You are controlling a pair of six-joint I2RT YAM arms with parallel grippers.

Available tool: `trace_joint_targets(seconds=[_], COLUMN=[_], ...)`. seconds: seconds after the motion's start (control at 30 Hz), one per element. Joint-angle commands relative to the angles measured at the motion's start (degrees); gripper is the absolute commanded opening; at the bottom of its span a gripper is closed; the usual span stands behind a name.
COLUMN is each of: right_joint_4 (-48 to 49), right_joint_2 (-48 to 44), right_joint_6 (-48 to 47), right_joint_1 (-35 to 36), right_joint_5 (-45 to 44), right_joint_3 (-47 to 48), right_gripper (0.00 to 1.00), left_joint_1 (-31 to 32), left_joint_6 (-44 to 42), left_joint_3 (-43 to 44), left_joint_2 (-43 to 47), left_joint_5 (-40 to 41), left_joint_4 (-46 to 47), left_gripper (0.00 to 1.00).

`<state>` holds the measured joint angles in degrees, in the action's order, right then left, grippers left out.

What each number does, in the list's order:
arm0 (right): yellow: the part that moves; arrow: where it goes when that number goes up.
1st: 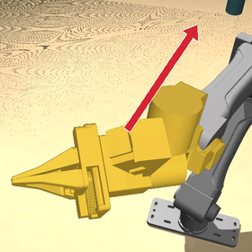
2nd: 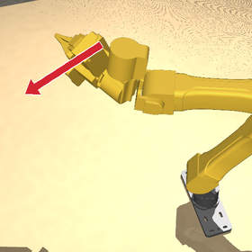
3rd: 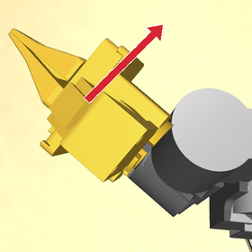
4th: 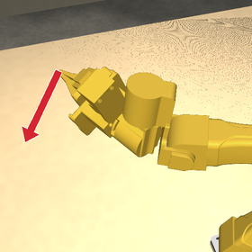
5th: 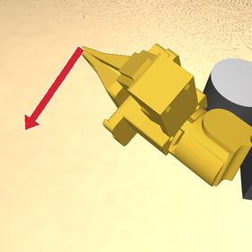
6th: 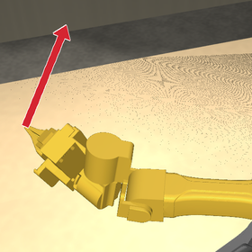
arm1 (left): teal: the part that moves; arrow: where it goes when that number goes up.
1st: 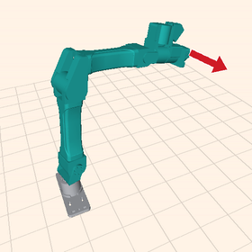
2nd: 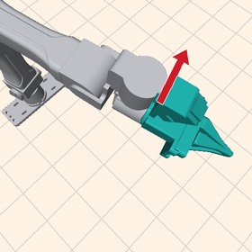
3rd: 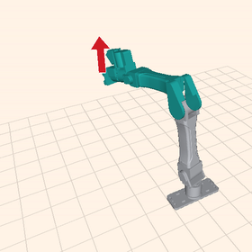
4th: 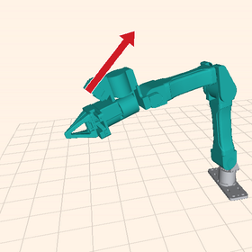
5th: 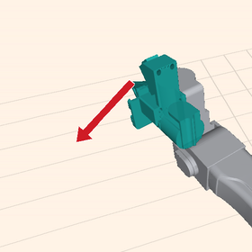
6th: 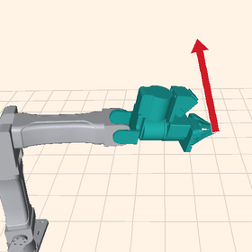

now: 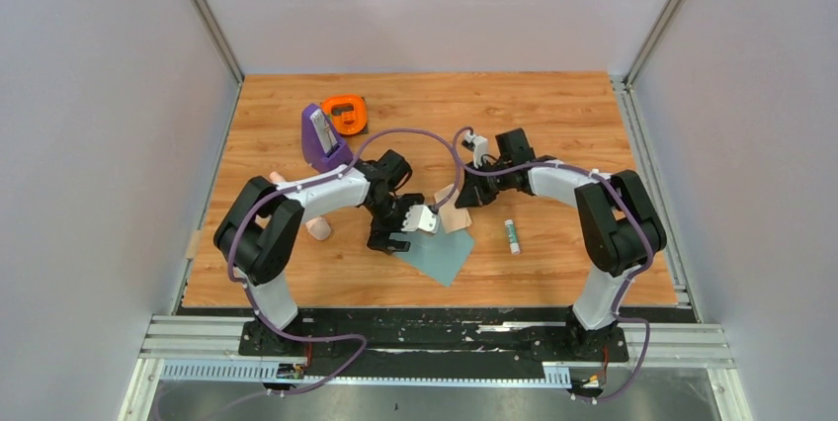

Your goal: Place the letter into the envelope and seal it

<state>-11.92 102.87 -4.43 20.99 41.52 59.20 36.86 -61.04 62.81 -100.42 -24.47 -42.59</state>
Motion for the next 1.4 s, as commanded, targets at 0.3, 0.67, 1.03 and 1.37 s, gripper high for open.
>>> trace_joint_targets(seconds=[0.3, 0.67, 1.03, 1.37], right_joint_4=[13.74, 25.45, 27.75, 27.29], right_joint_2=[-7.57, -5.9, -6.13, -11.04], right_joint_6=[11.04, 19.48, 18.8, 19.86], right_joint_1=[3.96, 4.85, 5.61, 6.25], right_joint_5=[-1.05, -2.66, -0.9, 2.7], right_joint_3=[-10.08, -15.75, -18.36, -22.04], right_gripper=[0.0, 0.0, 0.0, 0.0], left_joint_1=[4.54, 5.94, 7.21, 10.41], left_joint_6=[-10.73, -16.0, -13.67, -8.5], left_joint_3=[-4.97, -8.83, -7.55, -11.19], left_joint_2=[1.53, 2.54, 0.88, -0.63], left_joint_5=[2.55, 4.41, 5.46, 6.42], left_joint_4=[4.23, 5.05, -2.41, 0.51], left_gripper=[1.0, 1.0, 0.98, 0.87])
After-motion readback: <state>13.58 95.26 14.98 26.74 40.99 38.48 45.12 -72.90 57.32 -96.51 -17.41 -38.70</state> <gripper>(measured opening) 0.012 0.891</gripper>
